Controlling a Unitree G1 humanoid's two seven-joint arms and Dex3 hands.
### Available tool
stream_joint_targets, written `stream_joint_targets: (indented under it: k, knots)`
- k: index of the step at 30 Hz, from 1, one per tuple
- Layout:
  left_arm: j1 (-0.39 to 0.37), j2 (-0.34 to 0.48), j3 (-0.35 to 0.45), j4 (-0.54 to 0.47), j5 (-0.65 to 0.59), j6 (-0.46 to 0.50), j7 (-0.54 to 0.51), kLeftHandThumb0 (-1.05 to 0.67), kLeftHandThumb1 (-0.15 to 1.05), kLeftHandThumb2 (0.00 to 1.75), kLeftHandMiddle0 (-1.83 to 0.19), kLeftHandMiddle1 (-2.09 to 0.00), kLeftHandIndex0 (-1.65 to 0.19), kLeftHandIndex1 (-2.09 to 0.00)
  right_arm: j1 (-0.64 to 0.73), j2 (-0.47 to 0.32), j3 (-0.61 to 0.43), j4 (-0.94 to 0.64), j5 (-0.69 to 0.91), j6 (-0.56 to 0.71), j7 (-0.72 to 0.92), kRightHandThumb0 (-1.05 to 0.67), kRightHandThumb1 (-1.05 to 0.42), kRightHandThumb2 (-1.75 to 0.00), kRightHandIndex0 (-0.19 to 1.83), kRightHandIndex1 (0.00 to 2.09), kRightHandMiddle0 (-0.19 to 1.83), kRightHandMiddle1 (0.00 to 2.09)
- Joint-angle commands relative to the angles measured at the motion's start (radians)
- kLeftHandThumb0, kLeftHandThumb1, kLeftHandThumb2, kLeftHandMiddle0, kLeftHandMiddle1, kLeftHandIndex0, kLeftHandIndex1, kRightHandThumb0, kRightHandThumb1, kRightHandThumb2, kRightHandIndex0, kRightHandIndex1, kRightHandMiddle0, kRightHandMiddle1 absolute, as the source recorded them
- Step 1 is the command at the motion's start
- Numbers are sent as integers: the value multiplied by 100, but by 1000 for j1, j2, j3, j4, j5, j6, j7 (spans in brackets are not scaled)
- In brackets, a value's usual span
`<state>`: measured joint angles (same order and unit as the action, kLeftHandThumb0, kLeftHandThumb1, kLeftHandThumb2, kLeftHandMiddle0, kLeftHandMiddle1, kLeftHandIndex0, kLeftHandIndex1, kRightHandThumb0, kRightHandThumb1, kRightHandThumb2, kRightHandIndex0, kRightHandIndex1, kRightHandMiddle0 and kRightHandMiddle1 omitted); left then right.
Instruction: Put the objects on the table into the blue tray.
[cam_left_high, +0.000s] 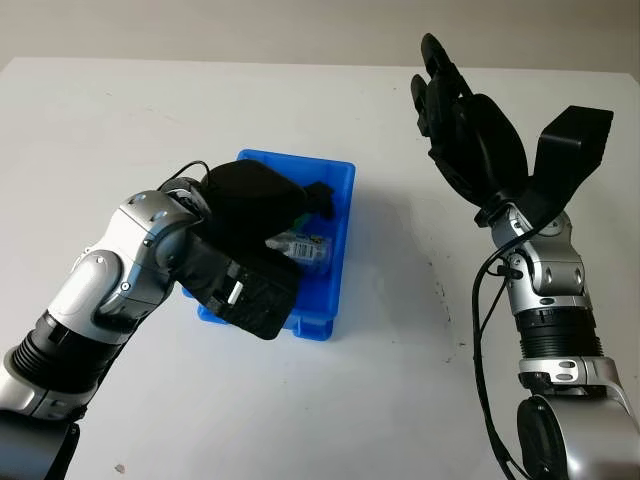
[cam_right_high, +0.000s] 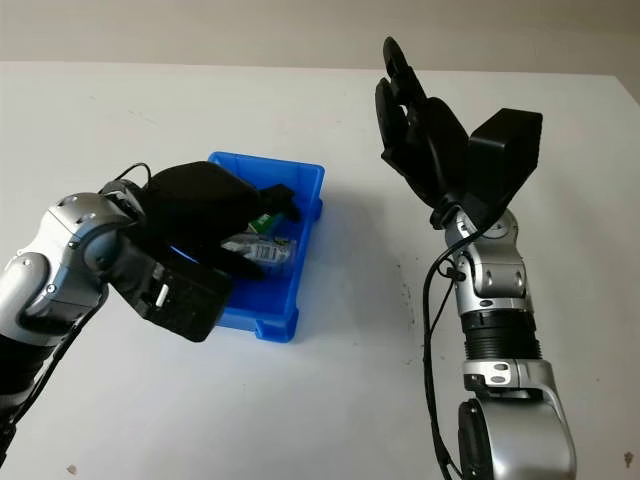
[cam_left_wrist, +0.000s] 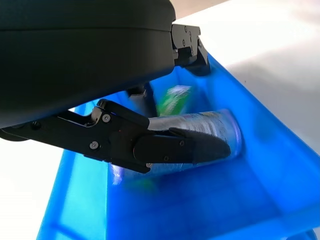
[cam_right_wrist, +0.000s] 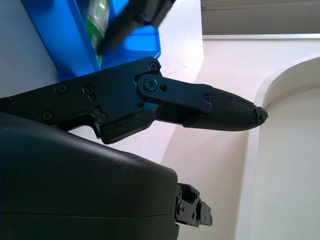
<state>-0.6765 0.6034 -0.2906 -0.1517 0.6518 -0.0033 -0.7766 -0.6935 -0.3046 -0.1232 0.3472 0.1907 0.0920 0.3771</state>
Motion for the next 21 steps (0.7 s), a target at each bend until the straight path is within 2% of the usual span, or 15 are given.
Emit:
stream_joint_targets:
  k: [1,5,9,13,16,18,21]
  knots:
    - [-8,-16,35,-15,-45,16,12,-68,105,47,17,-2,19,0,10,-2,0,-23,-1,-1,0,-82,-105,-64,-19,0,-19,0]
    - [-20,-34,74,-11,-120,32,47,-66,105,45,19,0,19,0,9,3,1,-21,-3,-4,-5,-82,-105,-64,-19,0,-19,0]
    - [-42,-53,114,-33,-164,133,59,-70,105,44,19,0,19,0,9,4,0,-18,-2,-4,-5,-82,-105,-64,-19,0,-19,0]
    - [-63,-65,187,-42,-247,237,79,-74,105,45,19,0,19,0,12,2,1,-22,-1,-5,0,-81,-105,-65,-19,0,-19,0]
    - [-84,-63,285,-8,-375,305,87,-77,105,51,13,-4,15,-3,17,4,1,-32,0,-10,2,-81,-105,-66,-19,0,-19,0]
    - [-84,-93,360,5,-476,335,123,-76,105,54,10,-6,11,-5,20,8,-2,-37,5,-7,0,-82,-105,-66,-19,0,-19,0]
    - [-58,-131,493,-18,-631,452,186,-73,105,57,13,-4,13,-4,25,8,-1,-51,7,1,-2,-83,-105,-67,-19,0,-19,0]
